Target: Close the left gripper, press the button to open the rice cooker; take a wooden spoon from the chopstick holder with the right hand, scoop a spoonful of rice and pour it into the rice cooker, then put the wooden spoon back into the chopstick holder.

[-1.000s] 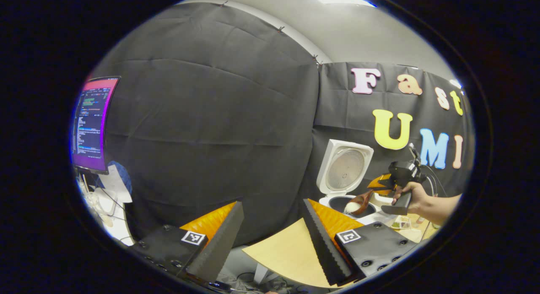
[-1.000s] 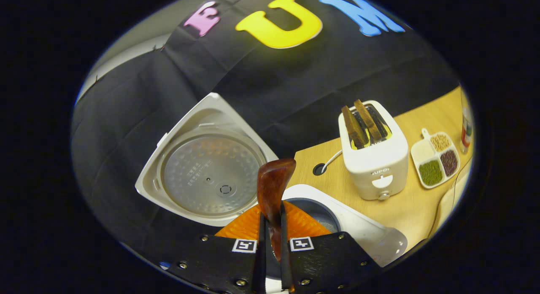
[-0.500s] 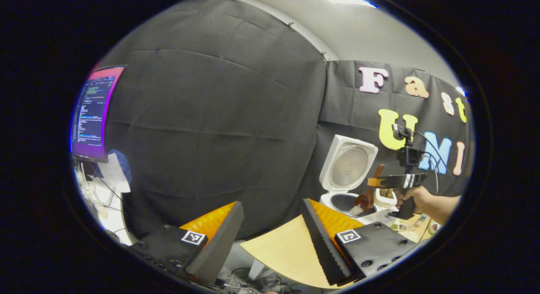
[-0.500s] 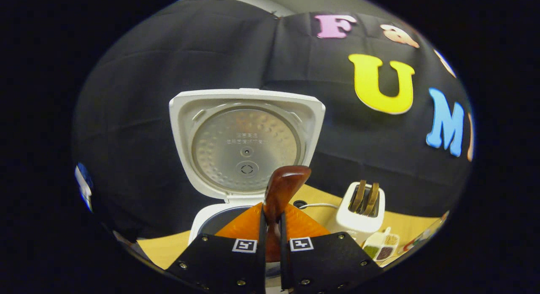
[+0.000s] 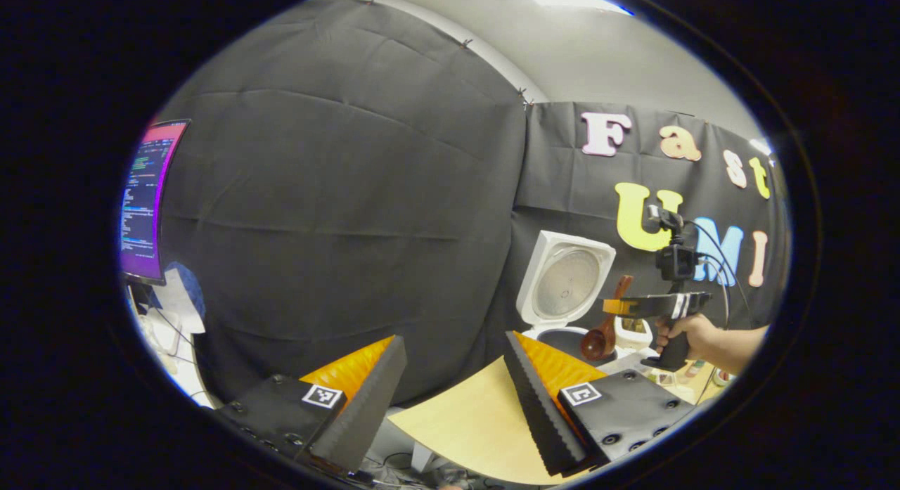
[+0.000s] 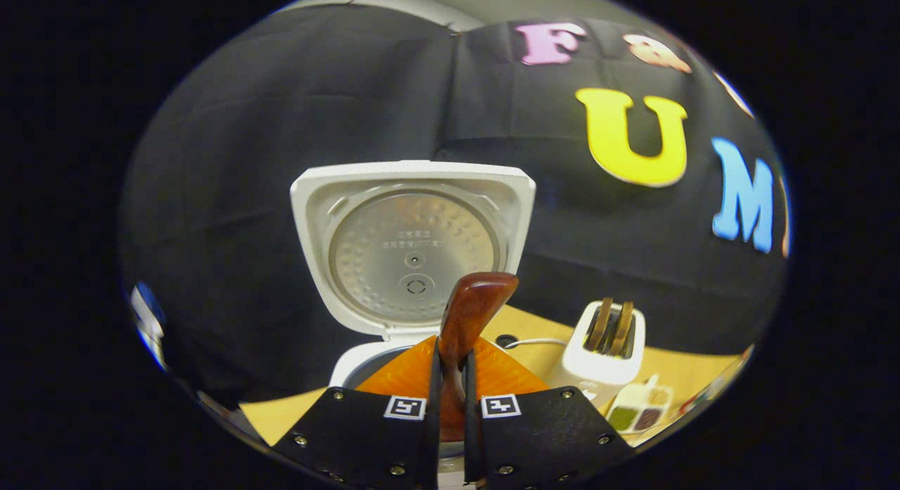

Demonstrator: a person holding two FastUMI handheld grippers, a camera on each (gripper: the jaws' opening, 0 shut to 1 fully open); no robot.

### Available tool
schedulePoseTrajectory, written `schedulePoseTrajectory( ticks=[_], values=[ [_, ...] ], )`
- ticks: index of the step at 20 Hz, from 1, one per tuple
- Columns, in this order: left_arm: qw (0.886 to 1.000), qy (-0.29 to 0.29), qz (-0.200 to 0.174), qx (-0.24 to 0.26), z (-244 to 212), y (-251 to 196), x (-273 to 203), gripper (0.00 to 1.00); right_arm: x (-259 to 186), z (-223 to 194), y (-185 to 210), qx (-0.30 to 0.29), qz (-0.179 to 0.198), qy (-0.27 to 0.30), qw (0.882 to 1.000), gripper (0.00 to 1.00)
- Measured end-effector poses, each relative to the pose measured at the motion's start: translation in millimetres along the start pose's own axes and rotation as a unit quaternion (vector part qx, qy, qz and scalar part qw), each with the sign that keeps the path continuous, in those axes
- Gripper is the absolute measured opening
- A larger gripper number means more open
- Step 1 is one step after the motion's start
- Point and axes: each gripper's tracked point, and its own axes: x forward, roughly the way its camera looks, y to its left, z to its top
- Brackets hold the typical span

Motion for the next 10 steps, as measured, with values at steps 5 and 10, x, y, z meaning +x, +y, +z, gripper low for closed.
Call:
schedulePoseTrajectory(
  ticks=[5, 10],
  values=[
    [1.0, -0.012, -0.022, 0.005, 19.0, -26.9, 3.3, 0.97, -21.0, 19.4, -21.9, 0.224, 0.043, 0.001, 0.974, 0.14],
    [0.998, -0.03, -0.052, 0.013, 33.2, -65.6, 6.3, 0.97, -78.4, 43.4, -61.8, 0.266, 0.039, -0.035, 0.963, 0.14]
  ],
)
